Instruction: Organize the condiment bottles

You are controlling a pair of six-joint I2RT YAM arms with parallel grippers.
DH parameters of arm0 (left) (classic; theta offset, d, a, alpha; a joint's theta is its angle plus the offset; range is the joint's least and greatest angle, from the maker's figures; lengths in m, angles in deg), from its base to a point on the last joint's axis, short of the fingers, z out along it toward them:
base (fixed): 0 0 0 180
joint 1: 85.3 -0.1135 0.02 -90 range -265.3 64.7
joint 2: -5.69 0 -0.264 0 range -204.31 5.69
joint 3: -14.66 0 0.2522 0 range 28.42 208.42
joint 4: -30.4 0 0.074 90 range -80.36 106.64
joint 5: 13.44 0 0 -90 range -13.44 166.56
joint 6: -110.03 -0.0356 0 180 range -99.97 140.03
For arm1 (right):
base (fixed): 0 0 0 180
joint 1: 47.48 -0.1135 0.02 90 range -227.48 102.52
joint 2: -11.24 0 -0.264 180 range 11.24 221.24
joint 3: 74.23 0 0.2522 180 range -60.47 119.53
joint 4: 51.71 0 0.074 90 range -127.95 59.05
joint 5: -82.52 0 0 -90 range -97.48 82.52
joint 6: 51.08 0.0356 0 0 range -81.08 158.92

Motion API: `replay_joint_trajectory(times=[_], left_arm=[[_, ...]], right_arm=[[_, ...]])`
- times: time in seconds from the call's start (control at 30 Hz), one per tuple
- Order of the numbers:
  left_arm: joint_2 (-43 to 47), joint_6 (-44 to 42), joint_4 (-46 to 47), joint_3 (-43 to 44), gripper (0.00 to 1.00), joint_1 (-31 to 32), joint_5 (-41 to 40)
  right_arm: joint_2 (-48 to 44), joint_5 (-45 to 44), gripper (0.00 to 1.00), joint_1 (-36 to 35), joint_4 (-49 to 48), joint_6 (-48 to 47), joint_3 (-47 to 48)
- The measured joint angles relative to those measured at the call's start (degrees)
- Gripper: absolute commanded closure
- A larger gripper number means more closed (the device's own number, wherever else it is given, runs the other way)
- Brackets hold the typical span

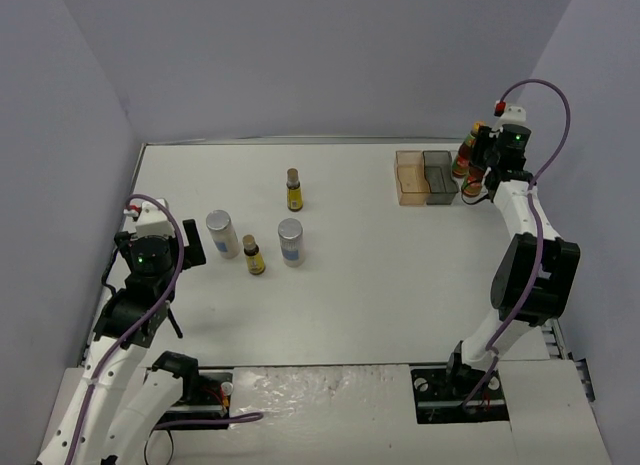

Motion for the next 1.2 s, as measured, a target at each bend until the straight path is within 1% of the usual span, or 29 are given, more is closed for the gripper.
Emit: replay_joint_trajectory(times=[0.47, 0.83, 0.97, 1.0, 1.07, 1.13, 1.2], left_arm=[[-0.7, -0.1, 0.2, -0.5, 0.03, -0.5, 0.0], [-1.2, -0.8, 0.2, -0.7, 0.03, -0.5, 0.0], [-1.2, -0.9, 0.2, -0.7, 0.03, -0.5, 0.0], [-1.2, -0.9, 0.2, -0.7, 0.03, -0.5, 0.0], [-1.2, -0.9, 0.3, -0.7, 0.03, -0.5, 0.0], [-1.2, -0.9, 0.3, -0.7, 0.03, -0.5, 0.0], [-1.2, -0.9, 0.2, -0.7, 0.03, -0.5, 0.0]], right_arm=[[5.7, 0.5, 1.0, 0.4, -3.4, -0.1, 5.4], [10.8, 0.5, 1.0, 1.0, -4.3, -0.2, 5.6], [12.0, 0.5, 0.97, 1.1, -4.7, -0.2, 5.6], [12.2, 0.5, 0.95, 1.1, -4.7, -0.2, 5.6], [12.5, 0.5, 0.83, 1.1, -5.2, -0.2, 5.3], [12.8, 0.6, 0.75, 1.1, -5.8, -0.2, 4.8], [12.8, 0.6, 0.59, 1.1, -6.1, -0.2, 4.3]])
